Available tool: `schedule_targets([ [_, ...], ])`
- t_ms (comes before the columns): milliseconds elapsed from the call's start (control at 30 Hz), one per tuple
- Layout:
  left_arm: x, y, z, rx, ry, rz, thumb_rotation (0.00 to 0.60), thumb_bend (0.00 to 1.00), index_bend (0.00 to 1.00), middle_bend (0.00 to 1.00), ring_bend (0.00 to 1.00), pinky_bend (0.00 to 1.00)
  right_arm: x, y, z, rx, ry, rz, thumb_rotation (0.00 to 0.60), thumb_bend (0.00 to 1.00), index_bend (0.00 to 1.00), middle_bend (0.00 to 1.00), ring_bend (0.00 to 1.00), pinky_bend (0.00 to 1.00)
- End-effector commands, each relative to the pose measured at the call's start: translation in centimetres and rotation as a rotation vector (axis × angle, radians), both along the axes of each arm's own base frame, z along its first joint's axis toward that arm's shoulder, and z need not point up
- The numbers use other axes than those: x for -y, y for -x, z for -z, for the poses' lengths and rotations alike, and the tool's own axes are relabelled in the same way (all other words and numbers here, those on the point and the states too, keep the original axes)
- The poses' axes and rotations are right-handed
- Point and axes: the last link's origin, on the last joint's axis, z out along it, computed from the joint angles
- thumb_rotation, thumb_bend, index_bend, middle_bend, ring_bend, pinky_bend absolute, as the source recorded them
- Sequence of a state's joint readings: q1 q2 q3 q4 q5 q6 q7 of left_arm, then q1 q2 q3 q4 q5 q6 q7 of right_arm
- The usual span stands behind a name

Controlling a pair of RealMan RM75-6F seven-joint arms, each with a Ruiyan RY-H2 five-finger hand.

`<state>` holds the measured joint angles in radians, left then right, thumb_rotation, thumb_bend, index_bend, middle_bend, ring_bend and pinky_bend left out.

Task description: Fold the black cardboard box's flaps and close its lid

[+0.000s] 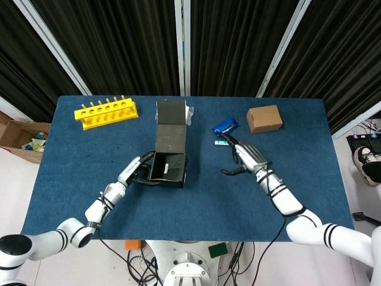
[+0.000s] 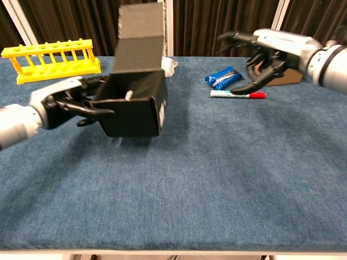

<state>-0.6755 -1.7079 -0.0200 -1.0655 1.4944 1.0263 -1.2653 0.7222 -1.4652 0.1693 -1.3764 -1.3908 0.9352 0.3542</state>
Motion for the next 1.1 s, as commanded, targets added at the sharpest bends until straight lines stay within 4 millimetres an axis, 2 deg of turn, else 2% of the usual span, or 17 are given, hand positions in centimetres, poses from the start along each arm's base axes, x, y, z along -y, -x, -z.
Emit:
schedule_targets([
  [33, 0.5, 1.1, -2.5, 0.039, -0.023, -0.054, 0.6, 0.09, 0.52, 0.5, 0.73, 0.9, -1.2, 0.6, -1.9, -0.046, 0.06, -0.059, 0.6, 0.18, 0.0, 0.15, 0.69, 1.0],
  [133, 0.7, 1.3, -3.3, 0.03, -0.014, -0.062, 0.6, 0.09, 0.52, 0.5, 0.73, 0.9, -2.0, -0.3, -3.1, -0.07, 0.104, -0.141, 0.6, 0.18, 0.09, 0.2, 0.69, 1.0],
  [267, 1.2, 0.8, -3.3, 0.027, 0.02, -0.059, 0.6, 0.09, 0.52, 0.5, 0.73, 0.9, -2.9, -2.8, -3.8, -0.115, 0.116, -0.266, 0.6, 0.19, 0.25, 0.24, 0.69, 1.0],
  [467, 1.5, -1.1, -3.3, 0.023, 0.051, -0.011, 0.6, 0.09, 0.51, 0.5, 0.73, 0.9, -3.2, -7.5, -3.7, -0.259, 0.116, -0.407, 0.6, 0.29, 0.25, 0.23, 0.69, 1.0],
  [600, 1.5, -2.3, -3.5, 0.023, 0.07, 0.017, 0.6, 0.08, 0.51, 0.5, 0.73, 0.9, -3.2, -9.9, -3.0, -0.352, 0.14, -0.48, 0.6, 0.3, 0.25, 0.22, 0.69, 1.0],
  [800, 1.4, -3.3, -3.8, 0.029, 0.089, 0.038, 0.6, 0.08, 0.5, 0.5, 0.73, 0.9, -3.6, -11.9, -1.8, -0.42, 0.142, -0.547, 0.6, 0.32, 0.25, 0.22, 0.69, 1.0],
  [933, 1.5, -3.5, -3.9, 0.043, 0.105, 0.037, 0.6, 0.09, 0.5, 0.5, 0.73, 0.91, -3.9, -12.2, -1.2, -0.451, 0.136, -0.572, 0.6, 0.32, 0.25, 0.24, 0.69, 1.0],
  [1100, 1.4, -3.5, -4.2, 0.059, 0.118, 0.033, 0.6, 0.09, 0.5, 0.5, 0.73, 0.91, -4.3, -12.5, -1.1, -0.493, 0.16, -0.61, 0.6, 0.33, 0.33, 0.25, 0.7, 1.0],
])
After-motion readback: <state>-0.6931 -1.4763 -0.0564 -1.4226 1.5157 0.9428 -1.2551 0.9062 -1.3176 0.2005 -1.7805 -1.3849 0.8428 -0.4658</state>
